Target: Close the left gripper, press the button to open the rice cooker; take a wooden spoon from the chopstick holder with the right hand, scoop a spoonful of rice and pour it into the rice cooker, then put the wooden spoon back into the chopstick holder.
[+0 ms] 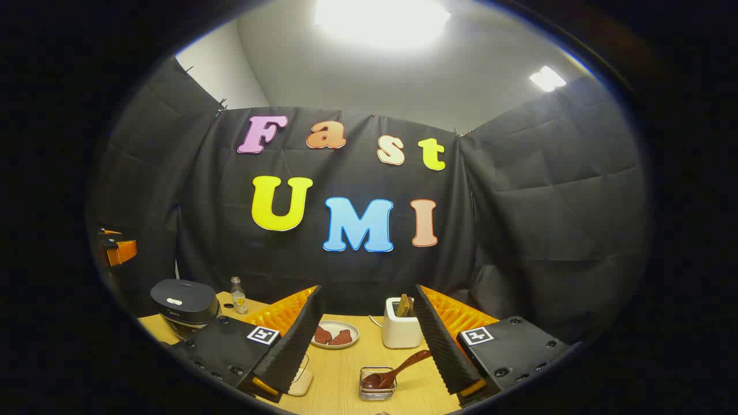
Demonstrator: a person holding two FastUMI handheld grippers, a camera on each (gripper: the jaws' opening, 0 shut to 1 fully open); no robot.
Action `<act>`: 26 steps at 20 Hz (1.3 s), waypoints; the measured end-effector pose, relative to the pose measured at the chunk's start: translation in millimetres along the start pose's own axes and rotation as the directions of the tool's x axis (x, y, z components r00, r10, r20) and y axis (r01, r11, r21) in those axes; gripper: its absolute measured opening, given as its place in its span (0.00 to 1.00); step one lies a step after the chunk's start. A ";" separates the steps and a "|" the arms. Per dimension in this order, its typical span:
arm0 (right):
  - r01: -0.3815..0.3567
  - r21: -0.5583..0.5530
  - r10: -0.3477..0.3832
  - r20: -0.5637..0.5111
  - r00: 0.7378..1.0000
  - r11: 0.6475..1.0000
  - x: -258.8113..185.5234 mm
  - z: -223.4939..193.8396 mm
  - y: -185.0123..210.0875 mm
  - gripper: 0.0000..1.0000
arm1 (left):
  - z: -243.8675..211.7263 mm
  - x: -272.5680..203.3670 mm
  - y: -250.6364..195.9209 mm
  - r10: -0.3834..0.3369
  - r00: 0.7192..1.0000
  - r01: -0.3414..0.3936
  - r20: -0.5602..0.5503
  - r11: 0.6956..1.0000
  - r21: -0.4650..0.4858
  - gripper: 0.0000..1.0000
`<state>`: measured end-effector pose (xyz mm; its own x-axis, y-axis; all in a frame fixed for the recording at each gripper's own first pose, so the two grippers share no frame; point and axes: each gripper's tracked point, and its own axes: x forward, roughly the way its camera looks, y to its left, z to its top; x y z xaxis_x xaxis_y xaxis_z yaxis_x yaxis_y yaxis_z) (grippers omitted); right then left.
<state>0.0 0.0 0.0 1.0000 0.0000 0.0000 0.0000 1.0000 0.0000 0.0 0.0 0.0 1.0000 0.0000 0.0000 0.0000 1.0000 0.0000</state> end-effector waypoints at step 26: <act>0.044 0.017 -0.044 0.004 0.999 0.999 -0.4 -4.8 -12.5 0.99 | 22.5 -5.0 3.5 -0.003 0.999 0.001 0.047 0.999 0.035 0.85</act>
<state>-0.4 -12.5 -4.8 0.9990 -0.0445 0.0040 0.0444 0.9989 0.0172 -5.0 3.5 22.5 0.9989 -0.0031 0.0468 0.0015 0.9994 0.0351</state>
